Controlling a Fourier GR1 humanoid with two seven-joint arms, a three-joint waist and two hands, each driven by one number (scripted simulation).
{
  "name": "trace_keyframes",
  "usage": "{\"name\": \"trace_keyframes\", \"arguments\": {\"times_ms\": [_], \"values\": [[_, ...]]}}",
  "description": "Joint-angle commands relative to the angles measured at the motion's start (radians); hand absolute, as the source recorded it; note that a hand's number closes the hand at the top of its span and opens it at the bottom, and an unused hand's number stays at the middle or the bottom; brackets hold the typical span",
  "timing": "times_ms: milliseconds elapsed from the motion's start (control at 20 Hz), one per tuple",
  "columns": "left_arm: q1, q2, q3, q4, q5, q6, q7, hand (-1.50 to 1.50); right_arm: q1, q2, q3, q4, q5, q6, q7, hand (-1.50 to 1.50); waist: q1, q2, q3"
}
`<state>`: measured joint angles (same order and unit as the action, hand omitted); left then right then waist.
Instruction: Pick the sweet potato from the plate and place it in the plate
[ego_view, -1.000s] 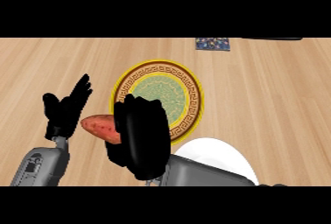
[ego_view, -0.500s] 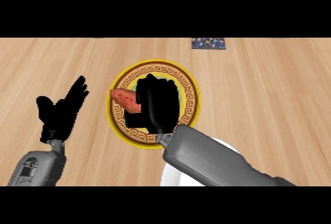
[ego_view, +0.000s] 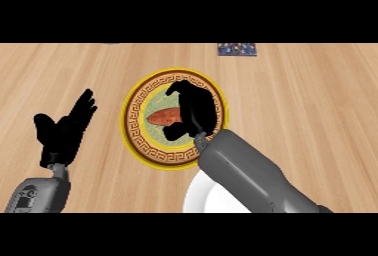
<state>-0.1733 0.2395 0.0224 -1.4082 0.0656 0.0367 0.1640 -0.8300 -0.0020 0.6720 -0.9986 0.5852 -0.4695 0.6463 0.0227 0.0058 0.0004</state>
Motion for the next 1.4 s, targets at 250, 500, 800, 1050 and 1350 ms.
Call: {"name": "trace_keyframes", "arguments": {"times_ms": [250, 500, 800, 1050, 1350], "values": [[-0.017, 0.0, 0.025, 0.039, 0.006, -0.011, -0.009, 0.0, -0.031, 0.002, -0.063, -0.118, -0.091, -0.137, -0.286, -1.5, -0.011, -0.003, 0.0], [-0.073, -0.013, 0.016, 0.077, -0.019, 0.006, 0.002, 0.0, 0.0, 0.002, -0.03, -0.253, -0.255, -0.219, -0.308, -1.5, -0.011, -0.002, 0.0], [-0.01, -0.009, 0.024, 0.005, -0.003, -0.002, 0.019, 0.0, 0.058, 0.002, -0.092, -0.354, -0.492, -0.161, -0.252, -1.5, -0.006, -0.004, 0.0], [-0.032, 0.016, 0.054, -0.038, 0.013, -0.017, 0.081, 0.0, 0.196, -0.02, -0.201, -0.421, -0.541, 0.032, -0.384, -1.5, -0.022, -0.007, 0.0], [0.009, -0.033, 0.024, -0.028, -0.04, -0.001, 0.033, 0.0, 0.287, -0.071, -0.319, -0.405, -0.545, 0.142, -0.542, -1.5, -0.021, -0.006, 0.0]]}}
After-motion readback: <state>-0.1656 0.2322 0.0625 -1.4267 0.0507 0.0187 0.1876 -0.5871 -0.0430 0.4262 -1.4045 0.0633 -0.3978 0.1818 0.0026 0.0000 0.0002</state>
